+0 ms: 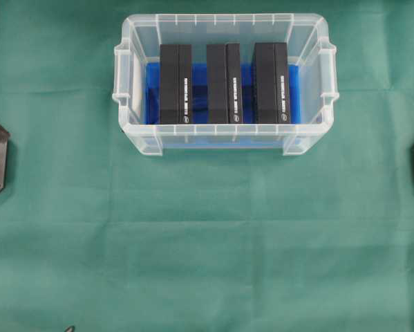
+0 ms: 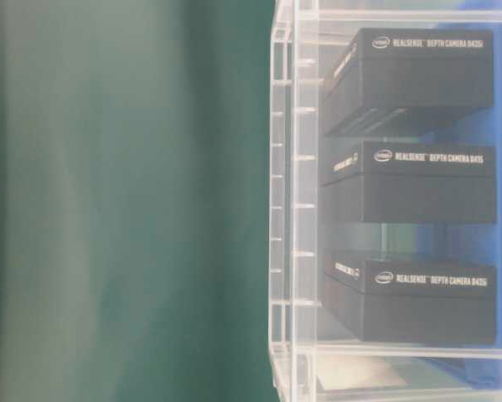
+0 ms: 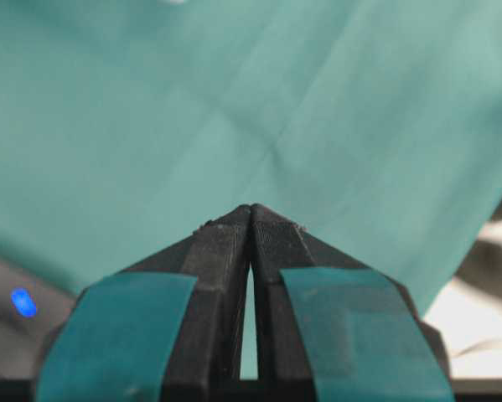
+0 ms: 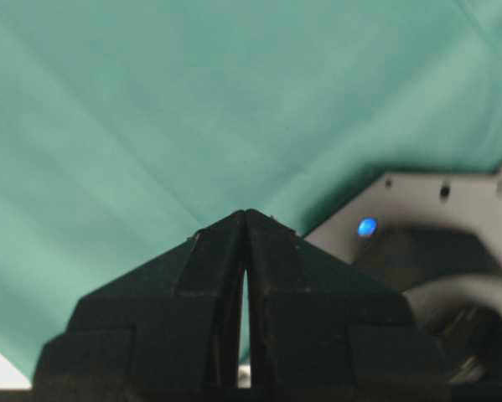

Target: Take out the box from the case.

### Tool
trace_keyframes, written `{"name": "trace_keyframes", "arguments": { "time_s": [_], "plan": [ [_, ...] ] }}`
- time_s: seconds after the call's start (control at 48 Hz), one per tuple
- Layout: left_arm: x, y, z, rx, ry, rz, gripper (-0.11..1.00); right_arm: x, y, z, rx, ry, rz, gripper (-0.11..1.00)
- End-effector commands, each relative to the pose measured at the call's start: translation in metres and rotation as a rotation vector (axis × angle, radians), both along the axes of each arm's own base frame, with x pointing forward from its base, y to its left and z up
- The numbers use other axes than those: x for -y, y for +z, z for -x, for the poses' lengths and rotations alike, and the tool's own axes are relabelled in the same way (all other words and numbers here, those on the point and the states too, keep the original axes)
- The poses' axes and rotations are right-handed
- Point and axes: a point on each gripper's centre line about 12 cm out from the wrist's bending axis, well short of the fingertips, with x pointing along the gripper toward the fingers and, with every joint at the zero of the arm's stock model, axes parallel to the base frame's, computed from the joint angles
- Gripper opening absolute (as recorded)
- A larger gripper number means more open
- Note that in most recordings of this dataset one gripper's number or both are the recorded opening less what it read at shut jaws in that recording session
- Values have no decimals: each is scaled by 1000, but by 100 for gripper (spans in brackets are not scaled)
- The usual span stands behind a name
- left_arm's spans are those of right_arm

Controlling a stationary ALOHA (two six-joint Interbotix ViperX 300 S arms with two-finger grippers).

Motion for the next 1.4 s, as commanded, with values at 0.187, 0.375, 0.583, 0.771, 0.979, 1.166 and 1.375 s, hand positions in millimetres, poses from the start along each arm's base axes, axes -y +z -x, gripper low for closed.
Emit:
{"name": "trace_keyframes", "arguments": {
  "time_s": [0.187, 0.375, 0.583, 0.771, 0.979, 1.166, 1.375],
  "plan": [
    [-3, -5, 4, -195, 350, 131, 1, 3, 8, 1, 29, -333, -64, -1],
    [-5, 0, 2, -184, 426, 152, 1, 4, 4, 0, -34, -413, -65, -1],
    [-6, -1, -1, -193, 438, 145, 1, 4, 1, -3, -69, -430, -61, -1],
    [-10, -2, -3, -199, 466, 147, 1, 7, 0, -5, -73, -439, -44, -1],
    [-24, -2, -1, -194, 534, 147, 1, 25, 0, -6, -66, -500, 1, -1],
    [-45, 0, 3, -183, 599, 133, 1, 51, -1, -6, -57, -515, 30, -1],
    [-66, 1, 2, -176, 651, 116, 1, 78, -4, -2, -75, -532, 49, -1]
  ]
}}
